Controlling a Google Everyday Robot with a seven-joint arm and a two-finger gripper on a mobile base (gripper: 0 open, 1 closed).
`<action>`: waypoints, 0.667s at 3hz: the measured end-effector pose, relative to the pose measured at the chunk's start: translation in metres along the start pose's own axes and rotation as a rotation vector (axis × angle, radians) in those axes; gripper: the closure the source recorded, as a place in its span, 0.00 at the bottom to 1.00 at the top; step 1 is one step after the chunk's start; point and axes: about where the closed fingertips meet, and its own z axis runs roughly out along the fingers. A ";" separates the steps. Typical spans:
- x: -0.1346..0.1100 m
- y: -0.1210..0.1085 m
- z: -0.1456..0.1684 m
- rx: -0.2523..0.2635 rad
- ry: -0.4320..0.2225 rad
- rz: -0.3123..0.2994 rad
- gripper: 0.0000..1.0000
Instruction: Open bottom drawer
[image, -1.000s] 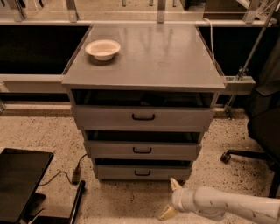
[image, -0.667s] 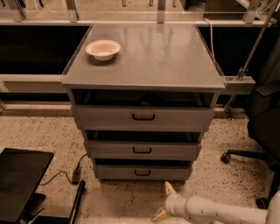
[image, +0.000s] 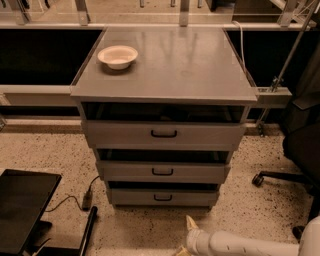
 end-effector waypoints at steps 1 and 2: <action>0.015 -0.024 -0.005 0.071 -0.015 0.043 0.00; 0.033 -0.075 -0.013 0.165 -0.023 0.083 0.00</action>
Offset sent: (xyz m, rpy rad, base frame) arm 0.1103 -0.1348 0.0052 0.0006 -0.1635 -0.3082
